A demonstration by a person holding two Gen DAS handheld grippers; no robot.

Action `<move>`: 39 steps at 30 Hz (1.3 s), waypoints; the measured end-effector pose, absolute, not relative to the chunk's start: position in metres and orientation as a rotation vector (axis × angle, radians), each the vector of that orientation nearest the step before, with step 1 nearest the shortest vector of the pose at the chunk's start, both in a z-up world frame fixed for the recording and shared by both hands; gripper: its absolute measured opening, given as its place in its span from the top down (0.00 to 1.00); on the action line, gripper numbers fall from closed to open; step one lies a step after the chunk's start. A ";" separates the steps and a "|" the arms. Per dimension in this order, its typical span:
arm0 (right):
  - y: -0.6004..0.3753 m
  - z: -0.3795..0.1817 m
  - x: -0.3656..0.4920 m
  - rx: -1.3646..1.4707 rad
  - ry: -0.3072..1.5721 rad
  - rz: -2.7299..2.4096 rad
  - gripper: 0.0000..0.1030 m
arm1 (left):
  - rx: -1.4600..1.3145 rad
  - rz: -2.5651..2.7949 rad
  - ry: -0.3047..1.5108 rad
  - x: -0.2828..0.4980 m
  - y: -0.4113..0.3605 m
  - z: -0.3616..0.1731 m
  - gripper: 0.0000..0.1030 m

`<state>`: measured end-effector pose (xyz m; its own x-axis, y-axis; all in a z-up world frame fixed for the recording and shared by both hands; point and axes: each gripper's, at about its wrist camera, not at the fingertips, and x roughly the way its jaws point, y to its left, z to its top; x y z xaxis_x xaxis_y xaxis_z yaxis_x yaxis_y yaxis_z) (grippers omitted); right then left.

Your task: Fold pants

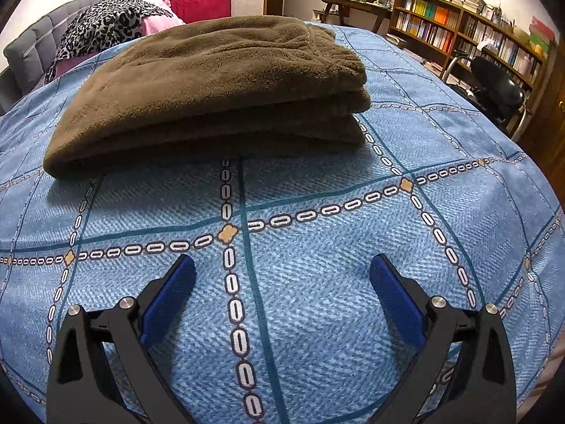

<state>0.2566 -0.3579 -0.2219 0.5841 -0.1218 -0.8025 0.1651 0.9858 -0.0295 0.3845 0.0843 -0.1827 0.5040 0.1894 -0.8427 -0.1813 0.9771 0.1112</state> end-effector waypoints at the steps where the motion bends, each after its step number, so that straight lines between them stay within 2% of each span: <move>1: -0.358 -0.223 0.256 0.047 0.928 -0.169 0.02 | 0.004 0.235 1.026 0.384 0.089 -0.186 0.05; 6: -0.356 -0.224 0.256 0.033 0.917 -0.178 0.02 | -0.030 0.264 1.069 0.378 0.107 -0.210 0.05; 11: -0.350 -0.224 0.252 0.031 0.909 -0.181 0.02 | -0.010 0.273 1.022 0.369 0.103 -0.213 0.05; 39: -0.349 -0.223 0.249 0.024 0.908 -0.185 0.02 | -0.041 0.259 0.999 0.365 0.104 -0.213 0.05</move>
<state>0.2495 -0.3495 -0.2228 0.6008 -0.1497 -0.7853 0.1700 0.9838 -0.0575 0.3653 0.1043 -0.2126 0.5134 0.1969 -0.8353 -0.2344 0.9685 0.0842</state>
